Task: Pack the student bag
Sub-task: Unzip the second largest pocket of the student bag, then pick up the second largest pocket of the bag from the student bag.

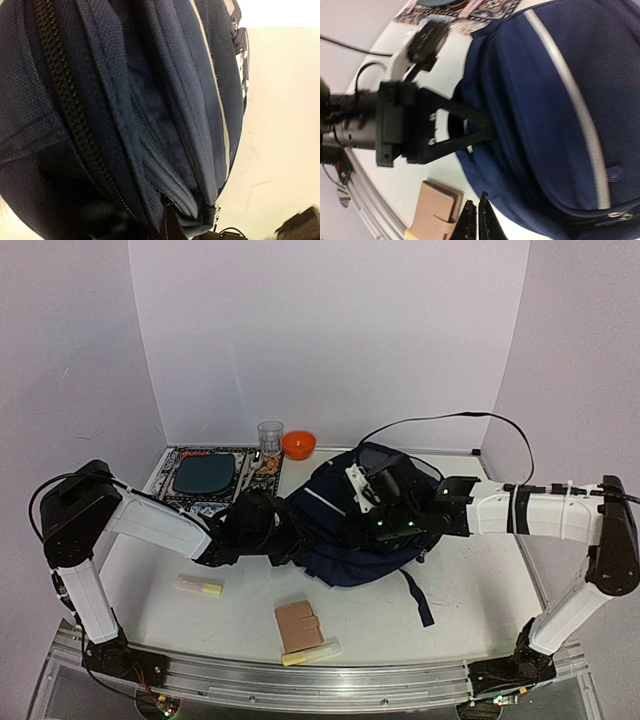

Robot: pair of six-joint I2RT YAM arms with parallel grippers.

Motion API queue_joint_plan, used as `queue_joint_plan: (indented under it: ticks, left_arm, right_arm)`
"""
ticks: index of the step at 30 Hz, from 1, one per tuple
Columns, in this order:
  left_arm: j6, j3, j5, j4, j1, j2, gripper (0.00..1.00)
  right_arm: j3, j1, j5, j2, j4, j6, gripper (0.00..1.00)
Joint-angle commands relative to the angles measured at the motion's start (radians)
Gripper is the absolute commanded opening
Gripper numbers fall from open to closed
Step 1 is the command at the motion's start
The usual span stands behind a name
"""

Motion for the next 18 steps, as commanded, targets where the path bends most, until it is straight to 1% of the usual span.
queue_joint_plan:
  ticks: [1, 3, 4, 5, 7, 10, 14, 18]
  left_arm:
    - [0.091, -0.027, -0.042, 0.131, 0.003, -0.045, 0.0]
    - [0.127, -0.029, -0.025, 0.13, 0.004, -0.03, 0.0]
    - [0.148, -0.027, -0.013, 0.129, 0.004, -0.022, 0.0]
    - [0.169, -0.022, 0.003, 0.129, 0.004, -0.012, 0.0]
    - [0.207, -0.023, 0.019, 0.129, 0.003, 0.003, 0.0]
    - [0.26, -0.024, 0.033, 0.129, 0.001, 0.016, 0.04]
    - [0.305, -0.036, 0.035, 0.129, 0.001, 0.011, 0.1]
    - [0.315, -0.041, 0.042, 0.129, 0.0, 0.005, 0.13]
  right_arm:
    - [0.031, -0.053, 0.17, -0.031, -0.218, -0.08, 0.15]
    - [0.019, -0.078, 0.226, -0.038, -0.279, -0.08, 0.22]
    - [0.014, -0.086, 0.242, -0.037, -0.3, -0.07, 0.29]
    - [0.009, -0.089, 0.253, -0.033, -0.317, -0.055, 0.33]
    - [-0.008, -0.09, 0.275, -0.025, -0.343, -0.008, 0.36]
    - [-0.052, -0.09, 0.285, -0.022, -0.336, 0.046, 0.38]
    - [-0.093, -0.09, 0.278, 0.002, -0.295, 0.074, 0.44]
    - [-0.118, -0.09, 0.251, 0.026, -0.242, 0.081, 0.49]
